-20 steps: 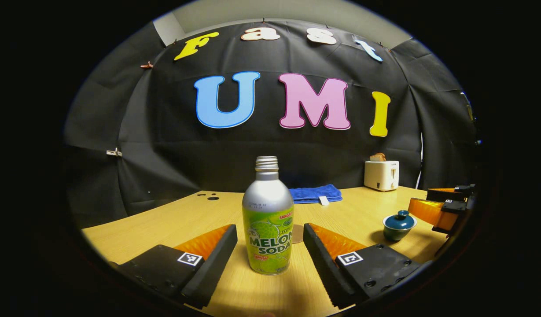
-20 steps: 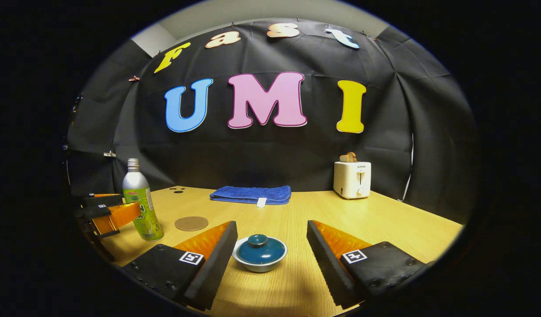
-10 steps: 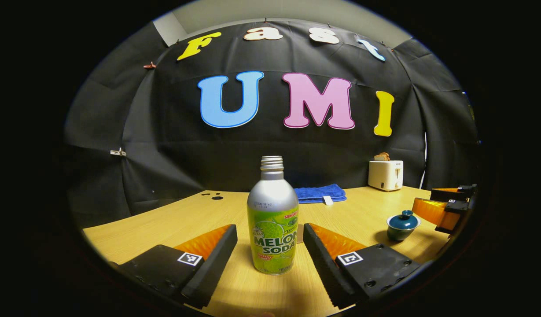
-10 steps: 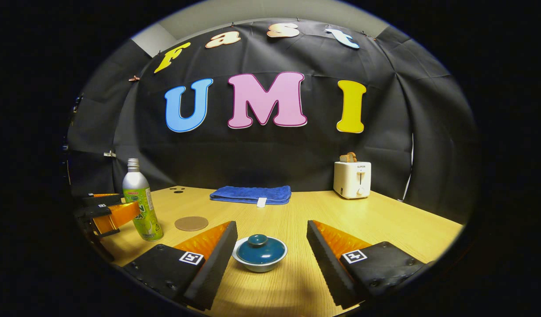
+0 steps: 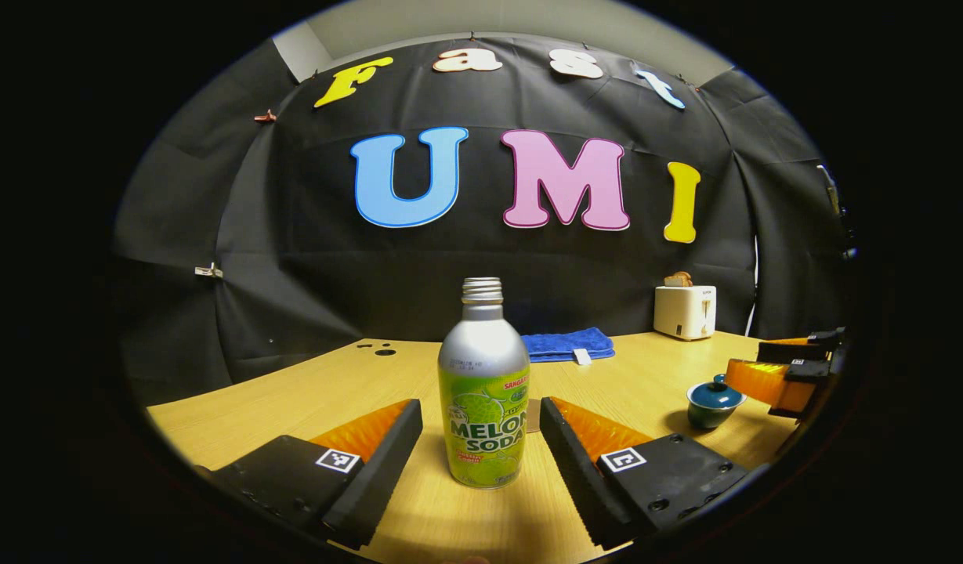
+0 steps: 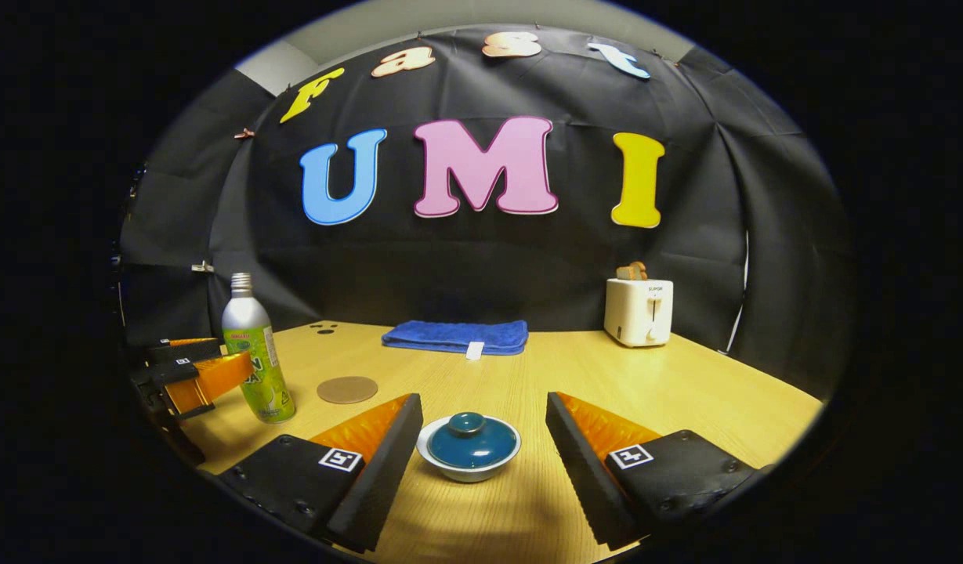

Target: Open the teacup lid with one hand, grasp the water bottle and pour water into the teacup with the other hand; after pouring, place the water bottle on the coaster and then close the teacup lid.

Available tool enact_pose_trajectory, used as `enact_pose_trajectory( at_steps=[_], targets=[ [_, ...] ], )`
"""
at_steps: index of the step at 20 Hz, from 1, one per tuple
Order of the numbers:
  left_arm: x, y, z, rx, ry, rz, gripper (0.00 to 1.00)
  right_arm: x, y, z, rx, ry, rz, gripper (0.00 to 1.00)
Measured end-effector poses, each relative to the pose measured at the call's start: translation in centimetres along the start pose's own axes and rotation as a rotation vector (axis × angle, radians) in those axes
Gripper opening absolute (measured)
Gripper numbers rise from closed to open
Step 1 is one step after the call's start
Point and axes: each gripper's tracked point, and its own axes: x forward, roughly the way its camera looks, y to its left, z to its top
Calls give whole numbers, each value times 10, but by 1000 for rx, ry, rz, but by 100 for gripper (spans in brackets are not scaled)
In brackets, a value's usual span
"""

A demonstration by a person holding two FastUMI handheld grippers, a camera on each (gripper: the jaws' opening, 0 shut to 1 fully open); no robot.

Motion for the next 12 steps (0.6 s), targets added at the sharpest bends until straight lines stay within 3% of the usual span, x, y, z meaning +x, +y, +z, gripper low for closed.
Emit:
enact_pose_trajectory(
  at_steps=[12],
  targets=[
    [-1, 2, 0, 0, -2, 12, 95, 32, 6, -11, -149, 92, 26, 94]
  ],
)
